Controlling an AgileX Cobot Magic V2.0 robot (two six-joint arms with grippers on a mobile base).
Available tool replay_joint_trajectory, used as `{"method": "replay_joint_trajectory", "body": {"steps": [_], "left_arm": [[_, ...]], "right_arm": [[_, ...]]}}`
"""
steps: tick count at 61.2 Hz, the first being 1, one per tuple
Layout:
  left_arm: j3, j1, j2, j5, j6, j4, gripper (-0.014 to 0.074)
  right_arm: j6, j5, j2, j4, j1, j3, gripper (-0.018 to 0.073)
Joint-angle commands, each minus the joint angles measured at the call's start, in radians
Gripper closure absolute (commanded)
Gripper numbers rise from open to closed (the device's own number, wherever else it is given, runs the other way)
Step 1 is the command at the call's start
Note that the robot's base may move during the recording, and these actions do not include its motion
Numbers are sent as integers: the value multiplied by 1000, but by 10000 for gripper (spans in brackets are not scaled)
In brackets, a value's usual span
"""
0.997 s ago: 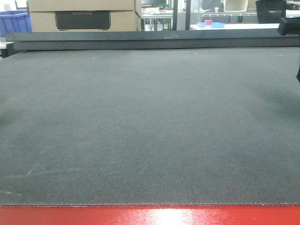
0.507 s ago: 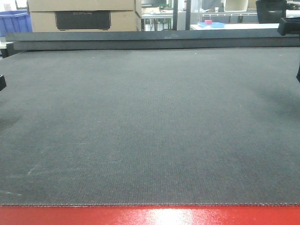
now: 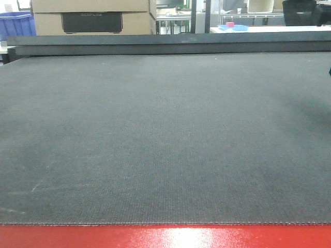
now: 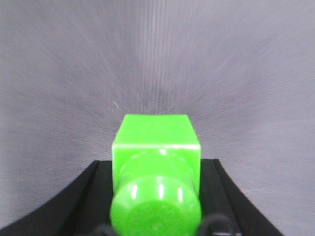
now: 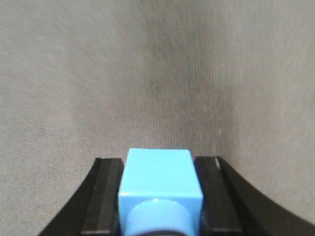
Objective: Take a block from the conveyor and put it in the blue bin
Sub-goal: 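Lift both held blocks up off the conveyor belt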
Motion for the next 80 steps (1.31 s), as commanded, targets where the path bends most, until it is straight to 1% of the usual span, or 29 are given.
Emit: {"method": "replay_joint_trajectory", "body": {"steps": [1,8,12,19,24,29,36,46,58,80], "left_arm": [[55,5,-91,-124,4,-28,707],[178,5,-214,-313,4,-73,707],[244,5,-263,-396,4,-90,707],[367,5,-368,-541,4,-98,707],[459,5,-461,-630,4,-98,707],[543,5,-552,-683,4,-109,707],[605,5,-678,-678,4,-109,707],[647,5,-841,-637,4,-109,707],[647,2,-995,-618,4,-109,707],[647,-2,-1230,-619,4,-123,707]], "right_arm": [[-41,-102,-69,-6,1,76,721],[-53,-253,-157,-6,1,220,721],[-53,-347,-211,-6,1,291,721],[-53,-489,-304,-6,1,421,721],[-53,-585,-389,-6,1,517,721],[-53,-657,-484,-6,1,605,721],[-53,-693,-614,-6,1,670,721],[-53,-656,-765,-6,1,685,721],[-53,-658,-923,-6,1,685,721],[-53,-662,-1167,-6,1,685,721]]}}
